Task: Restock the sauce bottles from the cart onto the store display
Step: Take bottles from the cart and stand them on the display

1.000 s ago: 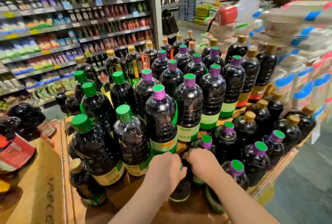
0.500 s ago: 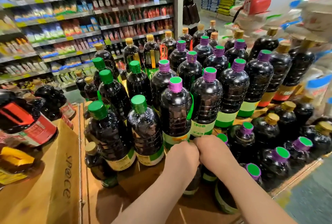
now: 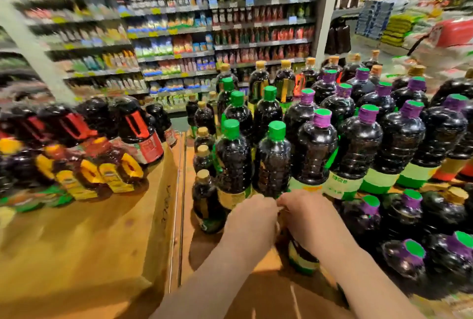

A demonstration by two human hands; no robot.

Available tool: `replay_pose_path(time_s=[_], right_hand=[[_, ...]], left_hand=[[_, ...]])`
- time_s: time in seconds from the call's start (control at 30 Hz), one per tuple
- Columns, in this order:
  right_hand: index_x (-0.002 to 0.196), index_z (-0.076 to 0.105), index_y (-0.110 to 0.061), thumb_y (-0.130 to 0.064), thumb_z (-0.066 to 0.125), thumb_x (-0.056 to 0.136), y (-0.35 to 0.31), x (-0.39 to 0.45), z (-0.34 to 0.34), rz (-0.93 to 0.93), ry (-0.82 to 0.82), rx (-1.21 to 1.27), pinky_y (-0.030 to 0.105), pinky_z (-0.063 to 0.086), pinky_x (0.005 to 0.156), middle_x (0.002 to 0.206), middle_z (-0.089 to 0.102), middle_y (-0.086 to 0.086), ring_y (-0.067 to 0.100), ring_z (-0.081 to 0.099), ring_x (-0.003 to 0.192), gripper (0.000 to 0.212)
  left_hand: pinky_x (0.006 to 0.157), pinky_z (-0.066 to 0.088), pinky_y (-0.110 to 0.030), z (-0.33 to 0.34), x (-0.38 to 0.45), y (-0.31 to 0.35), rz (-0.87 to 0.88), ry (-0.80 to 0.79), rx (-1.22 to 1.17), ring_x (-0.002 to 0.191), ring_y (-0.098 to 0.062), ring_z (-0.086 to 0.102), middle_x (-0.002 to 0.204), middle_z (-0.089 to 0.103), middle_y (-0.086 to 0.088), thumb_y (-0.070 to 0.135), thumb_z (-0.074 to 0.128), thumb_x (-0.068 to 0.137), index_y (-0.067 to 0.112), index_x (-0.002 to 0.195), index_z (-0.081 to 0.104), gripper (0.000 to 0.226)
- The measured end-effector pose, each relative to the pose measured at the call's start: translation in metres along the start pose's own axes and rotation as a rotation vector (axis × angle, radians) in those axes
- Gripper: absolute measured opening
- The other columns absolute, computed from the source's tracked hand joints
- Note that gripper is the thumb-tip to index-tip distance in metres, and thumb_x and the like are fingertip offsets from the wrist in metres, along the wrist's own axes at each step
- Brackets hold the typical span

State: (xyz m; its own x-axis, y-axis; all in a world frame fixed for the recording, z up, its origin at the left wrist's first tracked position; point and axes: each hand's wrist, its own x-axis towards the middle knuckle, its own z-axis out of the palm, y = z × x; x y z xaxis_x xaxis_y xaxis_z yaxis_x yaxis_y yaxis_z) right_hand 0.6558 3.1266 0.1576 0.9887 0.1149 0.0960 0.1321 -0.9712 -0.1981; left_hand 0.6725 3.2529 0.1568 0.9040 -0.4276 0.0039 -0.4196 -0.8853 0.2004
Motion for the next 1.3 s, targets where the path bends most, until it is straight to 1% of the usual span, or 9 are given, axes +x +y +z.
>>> replay_pose_path(time_s=[0.1, 0.2, 0.3, 0.4, 0.53, 0.63, 0.73, 1.0, 1.3], right_hand=[[0.100, 0.062, -0.025, -0.020, 0.048, 0.088, -0.065, 0.006, -0.004, -0.196, -0.079, -0.038, 0.032, 0.046, 0.079, 0.102, 0.063, -0.002, 0.022, 0.061, 0.099, 0.020], [0.100, 0.062, -0.023, -0.020, 0.053, 0.088, -0.128, 0.005, 0.005, -0.381, -0.123, 0.038, 0.029, 0.039, 0.073, 0.101, 0.061, -0.003, 0.022, 0.059, 0.100, 0.015], [0.102, 0.060, -0.024, -0.022, 0.052, 0.091, -0.191, 0.000, 0.026, -0.619, -0.164, 0.041, 0.025, 0.040, 0.073, 0.100, 0.060, -0.006, 0.018, 0.059, 0.098, 0.014], [0.100, 0.061, -0.023, -0.025, 0.048, 0.093, -0.250, -0.014, 0.047, -0.853, -0.207, 0.013, 0.029, 0.042, 0.072, 0.103, 0.061, -0.002, 0.022, 0.060, 0.101, 0.015], [0.112, 0.065, -0.012, -0.018, 0.043, 0.094, -0.325, -0.058, 0.067, -1.160, -0.374, -0.040, 0.030, 0.048, 0.087, 0.114, 0.062, 0.010, 0.026, 0.056, 0.113, 0.028], [0.116, 0.063, -0.017, -0.019, 0.046, 0.095, -0.368, -0.105, 0.082, -1.365, -0.420, 0.059, 0.029, 0.046, 0.085, 0.115, 0.062, 0.008, 0.025, 0.057, 0.109, 0.027], [0.105, 0.066, -0.015, -0.016, 0.050, 0.091, -0.399, -0.157, 0.093, -1.538, -0.475, 0.135, 0.031, 0.049, 0.083, 0.104, 0.064, 0.007, 0.027, 0.059, 0.102, 0.022], [0.085, 0.062, -0.014, -0.016, 0.052, 0.083, -0.473, -0.262, 0.110, -1.803, -0.510, 0.236, 0.036, 0.044, 0.074, 0.090, 0.063, 0.009, 0.032, 0.060, 0.092, 0.011], [0.087, 0.066, -0.017, -0.024, 0.053, 0.084, -0.565, -0.341, 0.175, -1.942, -0.599, 0.122, 0.036, 0.052, 0.074, 0.086, 0.064, 0.006, 0.030, 0.063, 0.086, 0.015]], left_hand=[[0.075, 0.052, -0.039, -0.016, -0.045, -0.039, -0.161, 0.032, 0.063, 0.093, -0.029, 0.063, 0.101, 0.059, -0.006, 0.008, 0.052, 0.093, 0.015, 0.100, 0.062, 0.015], [0.070, 0.050, -0.038, -0.024, -0.099, -0.079, -0.402, 0.057, 0.070, 0.091, -0.030, 0.064, 0.098, 0.061, -0.006, 0.017, 0.056, 0.091, 0.016, 0.100, 0.062, 0.011], [0.055, 0.042, -0.029, -0.026, -0.164, -0.114, -0.635, 0.218, 0.042, 0.076, -0.027, 0.066, 0.084, 0.064, -0.005, 0.026, 0.065, 0.085, 0.016, 0.089, 0.064, 0.011], [0.057, 0.036, -0.028, -0.025, -0.230, -0.131, -0.811, 0.190, -0.034, 0.084, -0.032, 0.061, 0.089, 0.061, -0.008, 0.022, 0.055, 0.092, 0.011, 0.094, 0.061, 0.013], [0.074, 0.053, -0.044, -0.022, -0.313, -0.131, -1.150, 0.128, 0.109, 0.095, -0.037, 0.065, 0.100, 0.066, -0.015, 0.016, 0.053, 0.092, 0.008, 0.100, 0.065, 0.016], [0.073, 0.055, -0.045, -0.013, -0.370, -0.114, -1.384, 0.084, 0.138, 0.092, -0.037, 0.067, 0.096, 0.068, -0.014, 0.020, 0.053, 0.093, 0.008, 0.099, 0.067, 0.019], [0.078, 0.054, -0.043, -0.010, -0.426, -0.098, -1.539, 0.097, 0.145, 0.099, -0.037, 0.065, 0.104, 0.067, -0.015, 0.024, 0.051, 0.095, 0.007, 0.106, 0.067, 0.026], [0.073, 0.055, -0.042, 0.013, -0.555, -0.091, -1.802, 0.137, 0.123, 0.091, -0.034, 0.068, 0.095, 0.069, -0.013, 0.018, 0.055, 0.086, 0.008, 0.096, 0.068, 0.019], [0.078, 0.052, -0.040, 0.052, -0.678, -0.104, -2.161, 0.154, -0.072, 0.100, -0.034, 0.064, 0.104, 0.065, -0.014, 0.025, 0.058, 0.089, 0.008, 0.105, 0.064, 0.024]])
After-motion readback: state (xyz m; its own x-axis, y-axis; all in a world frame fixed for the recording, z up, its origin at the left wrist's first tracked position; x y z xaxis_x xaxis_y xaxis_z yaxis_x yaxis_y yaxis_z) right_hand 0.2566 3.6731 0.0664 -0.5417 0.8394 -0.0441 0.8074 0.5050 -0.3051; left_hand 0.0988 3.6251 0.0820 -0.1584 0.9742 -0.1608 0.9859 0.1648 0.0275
